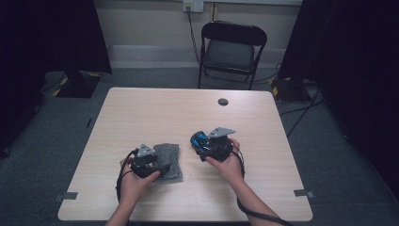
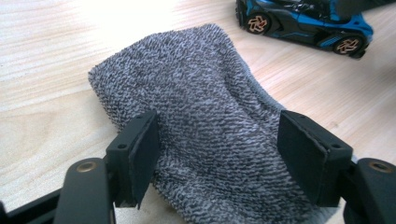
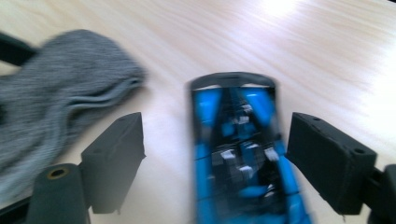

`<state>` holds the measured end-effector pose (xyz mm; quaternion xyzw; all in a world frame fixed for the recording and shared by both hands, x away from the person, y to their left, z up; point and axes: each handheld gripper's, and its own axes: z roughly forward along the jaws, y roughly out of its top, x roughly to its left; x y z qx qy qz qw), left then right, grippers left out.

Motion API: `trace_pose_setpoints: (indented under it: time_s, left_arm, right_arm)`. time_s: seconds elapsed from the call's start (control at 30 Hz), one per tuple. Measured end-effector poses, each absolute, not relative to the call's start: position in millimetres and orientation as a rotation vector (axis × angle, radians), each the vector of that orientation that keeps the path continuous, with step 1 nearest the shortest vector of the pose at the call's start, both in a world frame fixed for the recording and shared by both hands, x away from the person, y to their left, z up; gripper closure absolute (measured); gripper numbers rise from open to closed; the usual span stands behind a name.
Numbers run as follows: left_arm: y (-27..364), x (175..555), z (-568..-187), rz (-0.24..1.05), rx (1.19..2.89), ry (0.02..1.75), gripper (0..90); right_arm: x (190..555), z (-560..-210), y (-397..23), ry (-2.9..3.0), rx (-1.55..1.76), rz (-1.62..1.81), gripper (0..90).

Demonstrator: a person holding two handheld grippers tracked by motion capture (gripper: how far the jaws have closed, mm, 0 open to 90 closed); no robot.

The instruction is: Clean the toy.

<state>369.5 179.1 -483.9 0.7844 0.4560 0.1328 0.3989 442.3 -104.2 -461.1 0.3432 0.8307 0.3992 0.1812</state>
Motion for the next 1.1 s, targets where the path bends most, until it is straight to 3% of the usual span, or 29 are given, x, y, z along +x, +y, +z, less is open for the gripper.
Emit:
trace_pose_setpoints:
  time_s: [0.33, 0.73, 1.1]
  left_arm:
    - [182, 370, -489, 0.315, 1.972, 1.144, 28.4]
    - [186, 366, -484, 0.331, 1.978, 1.203, 27.8]
    - [184, 366, -489, 0.319, 1.981, 1.235, 33.3]
  right_arm:
    - [475, -475, -96, 2.442, 0.975, 1.079, 15.1]
    - [478, -487, -88, 2.465, 1.018, 1.009, 19.2]
    - [477, -495, -89, 2.455, 1.016, 0.985, 22.8]
